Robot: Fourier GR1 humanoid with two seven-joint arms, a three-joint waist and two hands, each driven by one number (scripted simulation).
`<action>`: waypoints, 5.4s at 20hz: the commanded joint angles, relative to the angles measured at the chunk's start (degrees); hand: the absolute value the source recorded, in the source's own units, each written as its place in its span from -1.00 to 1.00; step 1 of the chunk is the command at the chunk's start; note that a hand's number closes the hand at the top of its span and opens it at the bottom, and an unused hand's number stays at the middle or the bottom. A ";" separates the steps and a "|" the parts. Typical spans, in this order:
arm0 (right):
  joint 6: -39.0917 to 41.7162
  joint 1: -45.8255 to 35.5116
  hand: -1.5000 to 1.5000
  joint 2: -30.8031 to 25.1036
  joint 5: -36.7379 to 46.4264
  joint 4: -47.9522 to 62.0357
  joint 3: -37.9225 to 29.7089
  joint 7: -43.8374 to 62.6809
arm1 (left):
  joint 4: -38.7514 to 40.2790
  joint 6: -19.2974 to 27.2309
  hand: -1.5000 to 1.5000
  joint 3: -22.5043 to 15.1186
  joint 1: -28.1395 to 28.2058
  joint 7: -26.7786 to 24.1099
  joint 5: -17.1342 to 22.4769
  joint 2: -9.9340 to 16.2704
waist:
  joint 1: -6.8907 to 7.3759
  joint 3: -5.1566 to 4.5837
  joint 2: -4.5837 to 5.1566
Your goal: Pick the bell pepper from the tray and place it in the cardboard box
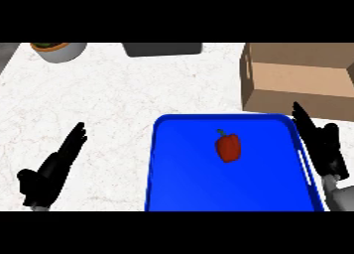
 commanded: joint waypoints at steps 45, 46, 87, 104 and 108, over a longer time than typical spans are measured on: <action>46.70 -27.56 -1.00 -0.49 34.37 -32.51 25.51 48.64 | -2.96 -6.05 0.00 1.89 -17.10 0.67 -11.98 -0.95 | 1.83 -2.20 0.67; 48.31 -28.50 -1.00 2.09 33.55 -35.54 26.23 54.15 | -0.94 -7.16 0.00 3.71 -17.67 -0.21 -11.34 0.11 | 1.65 -2.23 0.61; 43.92 -18.72 -1.00 14.61 73.81 -4.27 16.04 22.76 | -7.49 -15.47 0.00 11.12 -14.95 2.51 -17.93 -7.75 | 1.88 -2.18 0.72; 30.99 -18.73 1.00 16.95 84.10 2.29 17.25 6.94 | 0.66 -17.95 0.00 14.87 -17.46 -2.76 -20.48 -7.54 | 1.89 -2.18 0.81; 28.11 -15.87 1.00 15.05 86.12 -3.59 17.34 3.90 | -8.39 -18.30 0.00 13.81 -14.66 4.18 -19.35 -8.89 | 1.92 -2.16 0.61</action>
